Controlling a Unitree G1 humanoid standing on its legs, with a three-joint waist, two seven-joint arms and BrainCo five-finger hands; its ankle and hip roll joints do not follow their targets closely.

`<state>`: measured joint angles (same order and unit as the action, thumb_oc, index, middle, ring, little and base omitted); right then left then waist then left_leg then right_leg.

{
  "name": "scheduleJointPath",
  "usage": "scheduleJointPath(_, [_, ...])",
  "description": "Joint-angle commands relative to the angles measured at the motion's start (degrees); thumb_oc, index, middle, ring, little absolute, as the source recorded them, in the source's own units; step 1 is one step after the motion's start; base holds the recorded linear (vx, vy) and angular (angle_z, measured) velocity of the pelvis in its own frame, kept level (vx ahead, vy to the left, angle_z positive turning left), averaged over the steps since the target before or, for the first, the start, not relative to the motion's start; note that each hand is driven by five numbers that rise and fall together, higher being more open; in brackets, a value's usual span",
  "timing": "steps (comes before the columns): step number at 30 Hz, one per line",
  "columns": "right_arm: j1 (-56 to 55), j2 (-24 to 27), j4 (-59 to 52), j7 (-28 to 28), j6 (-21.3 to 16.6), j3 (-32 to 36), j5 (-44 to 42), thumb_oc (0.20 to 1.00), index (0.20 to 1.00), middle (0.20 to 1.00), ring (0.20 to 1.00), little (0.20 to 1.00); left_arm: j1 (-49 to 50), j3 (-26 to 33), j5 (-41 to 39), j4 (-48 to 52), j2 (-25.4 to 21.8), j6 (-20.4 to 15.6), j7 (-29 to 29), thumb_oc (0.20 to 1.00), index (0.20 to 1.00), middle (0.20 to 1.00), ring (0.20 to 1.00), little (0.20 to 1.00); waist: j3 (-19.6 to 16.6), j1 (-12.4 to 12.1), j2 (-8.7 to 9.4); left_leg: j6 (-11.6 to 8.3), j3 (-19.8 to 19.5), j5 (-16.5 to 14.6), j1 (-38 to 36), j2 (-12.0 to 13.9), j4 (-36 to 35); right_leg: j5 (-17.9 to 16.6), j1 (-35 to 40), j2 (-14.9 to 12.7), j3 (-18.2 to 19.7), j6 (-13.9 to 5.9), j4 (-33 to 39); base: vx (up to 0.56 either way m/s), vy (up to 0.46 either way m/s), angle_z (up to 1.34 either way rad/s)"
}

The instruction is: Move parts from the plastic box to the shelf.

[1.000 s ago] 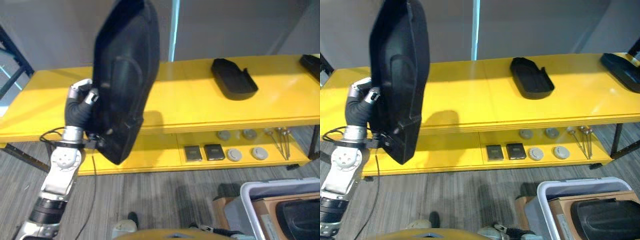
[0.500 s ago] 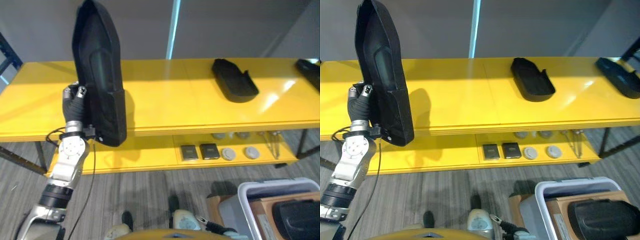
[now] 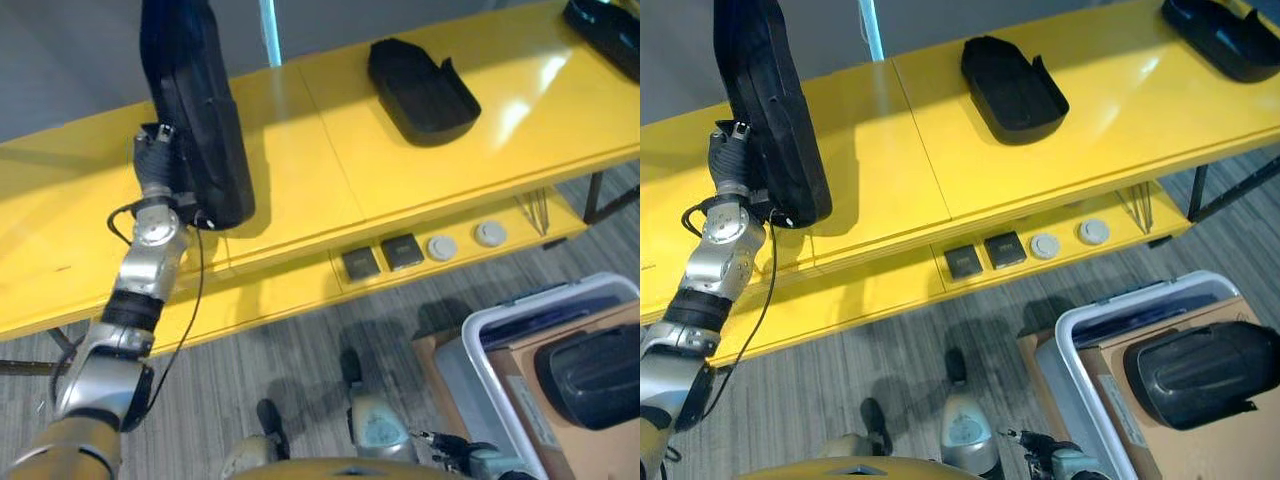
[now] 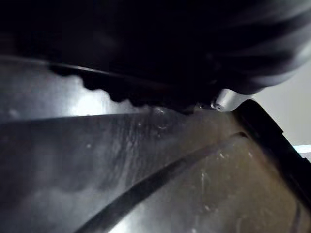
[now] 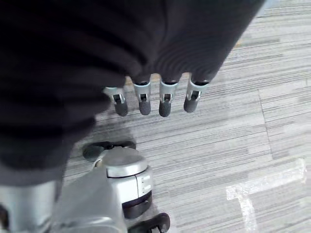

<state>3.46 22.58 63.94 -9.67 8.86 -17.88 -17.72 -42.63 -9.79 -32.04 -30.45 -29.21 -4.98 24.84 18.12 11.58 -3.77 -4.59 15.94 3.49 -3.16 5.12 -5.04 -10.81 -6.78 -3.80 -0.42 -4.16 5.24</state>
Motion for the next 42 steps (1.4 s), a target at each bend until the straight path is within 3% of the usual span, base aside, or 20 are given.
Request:
scheduleJointPath(1, [2.3, 0.7, 1.6, -0.9, -0.3, -2.7, -1.1, 1.000, 1.000, 1.000, 1.000, 1.000, -8.1, -0.9, -1.4, -3.5, -5.4, 0.8, 1.6, 0.200, 0.200, 0.200, 0.200, 0.200, 1.0, 0.4, 1.11, -0.25, -2.8, -2.1, 4.7, 0.4, 0.0, 9.0, 3.3, -0.4, -1.4, -0.82, -0.7, -0.06, 0.017, -0.09])
scheduleJointPath(8, [5.7, 0.9, 1.5, -0.5, -0.6, -5.2, -3.4, 1.000, 1.000, 1.000, 1.000, 1.000, -14.6, -6.3, -2.5, -13.8, -8.3, 6.4, 4.5, 0.200, 0.200, 0.200, 0.200, 0.200, 4.5, 0.9, 0.65, -0.39, -3.1, -1.5, 6.6, 0.6, 0.0, 9.1, 1.3, -0.4, -1.0, -0.35, -1.4, -0.06, 0.000, -0.04])
scheduleJointPath(14, [7.3, 0.8, 1.4, -0.3, 0.0, -5.9, -4.6, 1.000, 1.000, 1.000, 1.000, 1.000, -16.1, -8.7, -2.0, -16.1, -8.0, 10.9, 4.5, 0.200, 0.200, 0.200, 0.200, 0.200, 5.6, 1.1, 0.61, -0.50, -3.0, -1.6, 6.8, 0.6, 0.0, 8.9, 1.0, -0.4, -0.6, -0.29, -1.1, -0.01, 0.000, 0.00])
scheduleJointPath(15, [7.3, 0.8, 1.4, -0.3, 0.0, -6.0, -5.0, 1.000, 1.000, 1.000, 1.000, 1.000, -16.2, -8.9, -2.8, -16.3, -7.8, 11.5, 4.8, 0.542, 0.542, 0.542, 0.542, 0.542, 5.6, 1.1, 0.63, -0.51, -3.0, -1.6, 6.8, 0.7, 0.0, 8.8, 1.0, -0.4, -0.6, -0.31, -1.0, 0.00, 0.000, 0.00])
scheduleJointPath(16, [7.5, 0.7, 1.4, -0.2, -0.1, -6.2, -5.5, 1.000, 1.000, 1.000, 1.000, 1.000, -16.7, -9.1, -3.6, -17.0, -7.3, 12.3, 4.8, 1.000, 1.000, 1.000, 1.000, 1.000, 5.7, 1.2, 0.67, -0.52, -2.8, -1.6, 6.7, 0.8, 0.0, 8.8, 1.0, -0.3, -0.5, -0.32, -0.9, 0.00, 0.000, 0.00])
scheduleJointPath(28, [7.4, 0.0, 1.8, 0.1, -0.5, -6.9, -6.9, 1.000, 1.000, 1.000, 1.000, 1.000, -18.8, -10.4, 1.6, -20.0, -6.8, 16.8, 9.4, 1.000, 1.000, 1.000, 1.000, 1.000, 5.2, 1.5, 1.19, -0.74, -2.3, -1.4, 5.9, 1.4, 0.0, 8.8, 2.0, 0.0, -0.3, -0.28, -0.4, 0.00, -0.003, 0.00])
scheduleJointPath(36, [6.1, 0.0, 2.4, -1.2, -0.3, -5.8, -6.8, 1.000, 1.000, 1.000, 1.000, 1.000, -20.2, -14.8, 13.1, -20.0, -9.1, 25.2, 1.6, 1.000, 1.000, 1.000, 1.000, 1.000, 2.6, 1.3, 1.06, -0.89, -1.9, -1.4, 3.7, 1.9, 0.0, 9.3, 4.7, 0.1, -0.8, -0.54, -0.2, 0.05, -0.019, 0.04])
scheduleJointPath(42, [4.7, -0.4, 3.0, -2.1, 0.2, -5.7, -5.4, 1.000, 1.000, 1.000, 1.000, 1.000, -20.9, -16.2, 10.7, -20.6, -10.7, 24.1, 0.7, 1.000, 1.000, 1.000, 1.000, 1.000, -0.5, 1.1, 0.44, -1.21, -0.9, -1.5, 1.5, 2.2, 0.0, 10.1, 7.3, 0.1, -1.4, -0.81, -0.2, 0.07, -0.005, 0.01])
